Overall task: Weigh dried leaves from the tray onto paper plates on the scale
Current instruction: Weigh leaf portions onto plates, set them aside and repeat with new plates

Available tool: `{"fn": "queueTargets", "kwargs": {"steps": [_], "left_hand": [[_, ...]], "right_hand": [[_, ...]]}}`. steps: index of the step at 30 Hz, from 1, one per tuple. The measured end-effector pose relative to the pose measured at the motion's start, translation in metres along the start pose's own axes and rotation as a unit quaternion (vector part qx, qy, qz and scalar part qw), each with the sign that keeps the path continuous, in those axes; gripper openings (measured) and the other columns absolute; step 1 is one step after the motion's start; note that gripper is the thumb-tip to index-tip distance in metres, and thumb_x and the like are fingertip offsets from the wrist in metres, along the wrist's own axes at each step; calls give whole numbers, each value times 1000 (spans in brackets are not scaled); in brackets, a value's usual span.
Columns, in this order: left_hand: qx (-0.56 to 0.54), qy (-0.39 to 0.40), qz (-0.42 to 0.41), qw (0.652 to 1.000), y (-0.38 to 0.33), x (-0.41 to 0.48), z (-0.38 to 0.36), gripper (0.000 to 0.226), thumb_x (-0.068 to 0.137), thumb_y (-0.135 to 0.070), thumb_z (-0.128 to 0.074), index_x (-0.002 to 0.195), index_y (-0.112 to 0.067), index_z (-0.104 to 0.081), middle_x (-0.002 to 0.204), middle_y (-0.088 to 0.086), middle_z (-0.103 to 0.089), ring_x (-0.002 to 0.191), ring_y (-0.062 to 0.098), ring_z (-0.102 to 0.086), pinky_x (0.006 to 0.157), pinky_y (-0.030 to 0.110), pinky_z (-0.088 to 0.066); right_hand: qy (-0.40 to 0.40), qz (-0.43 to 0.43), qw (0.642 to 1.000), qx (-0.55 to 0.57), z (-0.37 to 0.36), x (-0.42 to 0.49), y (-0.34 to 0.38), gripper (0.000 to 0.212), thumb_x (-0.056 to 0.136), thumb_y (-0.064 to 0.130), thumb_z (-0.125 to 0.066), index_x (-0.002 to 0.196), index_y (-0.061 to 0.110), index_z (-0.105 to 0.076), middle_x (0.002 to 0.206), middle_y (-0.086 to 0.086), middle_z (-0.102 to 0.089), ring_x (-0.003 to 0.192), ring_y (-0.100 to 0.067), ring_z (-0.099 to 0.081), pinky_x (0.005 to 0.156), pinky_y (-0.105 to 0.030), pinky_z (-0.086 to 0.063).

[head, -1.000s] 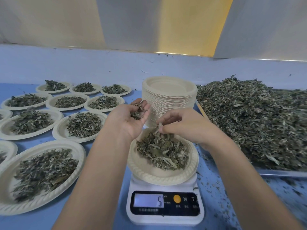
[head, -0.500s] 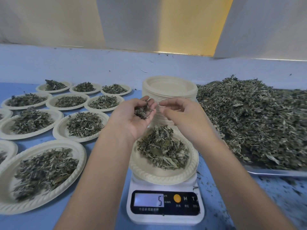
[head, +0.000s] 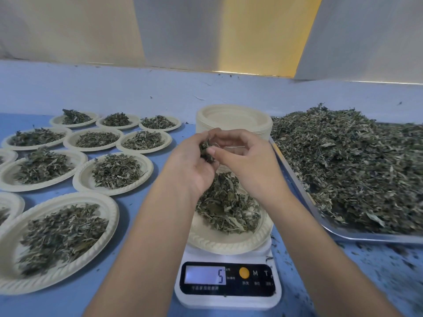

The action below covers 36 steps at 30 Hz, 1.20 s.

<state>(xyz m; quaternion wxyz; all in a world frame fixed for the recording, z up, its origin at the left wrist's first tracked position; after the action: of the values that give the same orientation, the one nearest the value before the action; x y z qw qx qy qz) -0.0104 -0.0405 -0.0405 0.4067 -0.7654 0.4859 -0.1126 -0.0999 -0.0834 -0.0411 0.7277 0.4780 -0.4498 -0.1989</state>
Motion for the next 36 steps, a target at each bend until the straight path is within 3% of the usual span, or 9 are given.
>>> {"fn": "queueTargets", "kwargs": {"steps": [3, 7, 10, 14, 18, 22, 26, 31, 36], "left_hand": [[-20, 6, 0, 1000, 0, -1, -2, 23, 98, -8, -41, 84, -1, -58, 89, 13, -56, 94, 25, -56, 103, 36, -43], [-11, 10, 5, 1000, 1, -4, -4, 21, 97, -5, -41, 89, 1, -59, 87, 15, -57, 80, 26, -58, 79, 33, -53], [-21, 18, 10, 1000, 1, -6, -4, 21, 98, -4, -39, 98, 3, -59, 88, 16, -58, 80, 26, -58, 80, 34, -51], [-28, 36, 9, 999, -2, -8, -3, 23, 99, -3, -36, 94, 4, -57, 91, 19, -58, 82, 29, -59, 86, 33, -49], [-39, 30, 3, 999, -2, -6, -2, 31, 100, -2, -31, 122, 5, -52, 110, 21, -56, 111, 33, -56, 86, 31, -46], [-54, 31, -1, 998, -2, -8, -3, 35, 99, 3, -27, 126, 8, -49, 100, 21, -58, 108, 33, -57, 81, 33, -48], [-83, 7, -2, 996, -4, -9, 0, 37, 98, 6, -26, 126, 7, -50, 128, 24, -53, 120, 31, -52, 88, 32, -45], [-75, -13, -19, 997, -10, -9, 7, 39, 98, 7, -26, 129, 4, -49, 132, 16, -54, 117, 21, -54, 85, 24, -43], [-84, -29, -20, 996, -15, -8, 14, 40, 98, 6, -24, 130, 3, -48, 133, 14, -54, 125, 22, -50, 91, 28, -40]], "right_hand": [[5, -1, 1000, -19, -2, -1, 0, 27, 73, 12, -79, 91, 28, -67, 87, 13, -70, 81, -4, -65, 79, -18, -53], [-7, 4, 998, -69, -5, -3, 0, 21, 73, 13, -79, 85, 25, -68, 81, 15, -67, 78, -3, -63, 75, -11, -50], [-15, 14, 996, -82, -4, -2, 0, 22, 74, 10, -78, 76, 29, -67, 74, 16, -68, 71, 1, -63, 70, -11, -49], [-25, -9, 999, -38, 0, 1, -3, 20, 75, 5, -76, 77, 25, -71, 77, 2, -73, 77, -12, -68, 82, -36, -56], [-28, -24, 999, -18, 1, 1, -5, 17, 76, 5, -75, 78, 22, -73, 79, 0, -73, 78, -13, -68, 85, -43, -56], [-30, -37, 999, 3, 2, 0, -4, 15, 77, 5, -73, 79, 20, -73, 80, -2, -74, 79, -12, -67, 84, -40, -56], [-33, -37, 999, 21, 5, 1, -2, 21, 77, 3, -73, 74, 24, -69, 69, 9, -71, 72, -4, -65, 78, -28, -57], [-34, -54, 998, 30, 7, 1, -2, 20, 77, 2, -73, 73, 21, -68, 59, 11, -66, 59, 1, -61, 60, -13, -50], [-4, -71, 997, 18, 8, 1, -1, 19, 76, 4, -74, 72, 21, -69, 59, 9, -65, 55, 0, -58, 57, -13, -48]]}}
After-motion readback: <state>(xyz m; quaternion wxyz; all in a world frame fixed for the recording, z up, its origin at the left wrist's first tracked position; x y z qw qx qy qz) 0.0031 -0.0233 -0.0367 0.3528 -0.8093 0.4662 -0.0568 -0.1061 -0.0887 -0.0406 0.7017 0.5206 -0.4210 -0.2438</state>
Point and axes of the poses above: each hand's wrist, its own x-axis towards the middle knuckle, its own z-axis out of the back of the hand, y = z × x, the point moved 3 cm from there along x, towards the middle knuckle
